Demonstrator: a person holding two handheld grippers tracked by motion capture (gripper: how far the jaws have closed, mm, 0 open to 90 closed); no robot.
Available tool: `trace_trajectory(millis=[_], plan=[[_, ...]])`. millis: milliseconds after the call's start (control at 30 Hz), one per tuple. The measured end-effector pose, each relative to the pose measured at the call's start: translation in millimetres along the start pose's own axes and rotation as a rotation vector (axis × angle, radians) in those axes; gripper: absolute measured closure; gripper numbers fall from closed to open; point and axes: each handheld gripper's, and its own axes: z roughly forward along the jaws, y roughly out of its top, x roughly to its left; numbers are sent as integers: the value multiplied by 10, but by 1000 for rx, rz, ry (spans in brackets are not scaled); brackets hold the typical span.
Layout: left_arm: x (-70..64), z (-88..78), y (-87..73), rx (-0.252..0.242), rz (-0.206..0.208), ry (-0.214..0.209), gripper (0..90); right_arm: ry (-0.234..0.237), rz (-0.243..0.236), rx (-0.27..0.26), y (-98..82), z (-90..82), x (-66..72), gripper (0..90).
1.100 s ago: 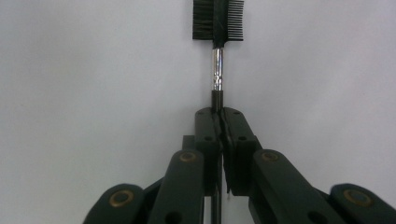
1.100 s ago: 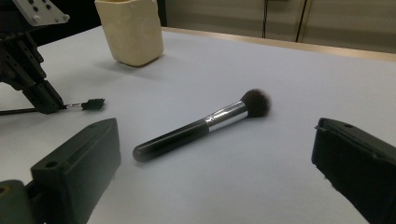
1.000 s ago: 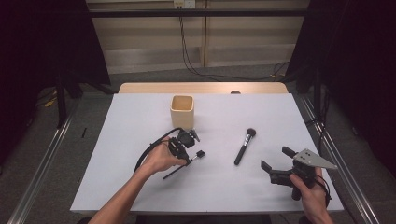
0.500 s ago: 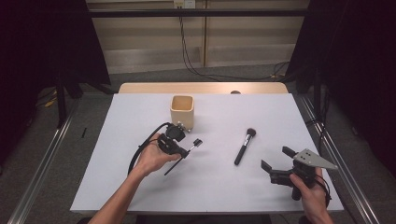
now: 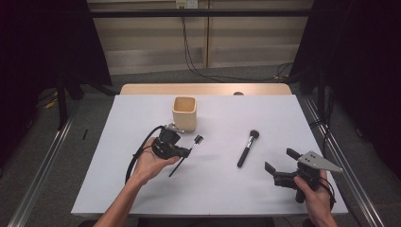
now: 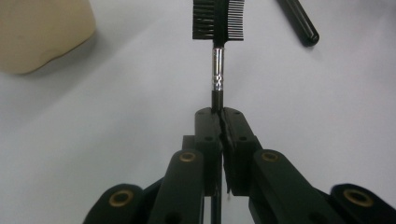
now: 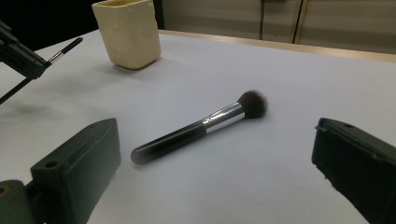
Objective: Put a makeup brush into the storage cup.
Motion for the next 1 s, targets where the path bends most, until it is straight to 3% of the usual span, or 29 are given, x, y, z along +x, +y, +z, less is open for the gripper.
trace_trajectory(millis=[267, 367, 633, 733, 800, 1000], plan=[[33, -115, -88, -148, -18, -7, 859, 0, -1, 1, 2, 12, 3, 10], [33, -176, -100, -210, -4, 5, 859, 0, 1, -1, 2, 5, 1, 10], [51, -260, -156, -324, -16, 0, 859, -1, 2, -1, 2, 1, 3, 10], [66, -290, -186, -370, -22, 32, 859, -2, 2, -2, 2, 0, 2, 10], [73, -303, -190, -374, -24, 36, 859, -1, 0, -2, 3, -2, 2, 10], [74, -399, -210, -463, -23, 61, 859, 1, 1, -5, 3, -10, 3, 9]])
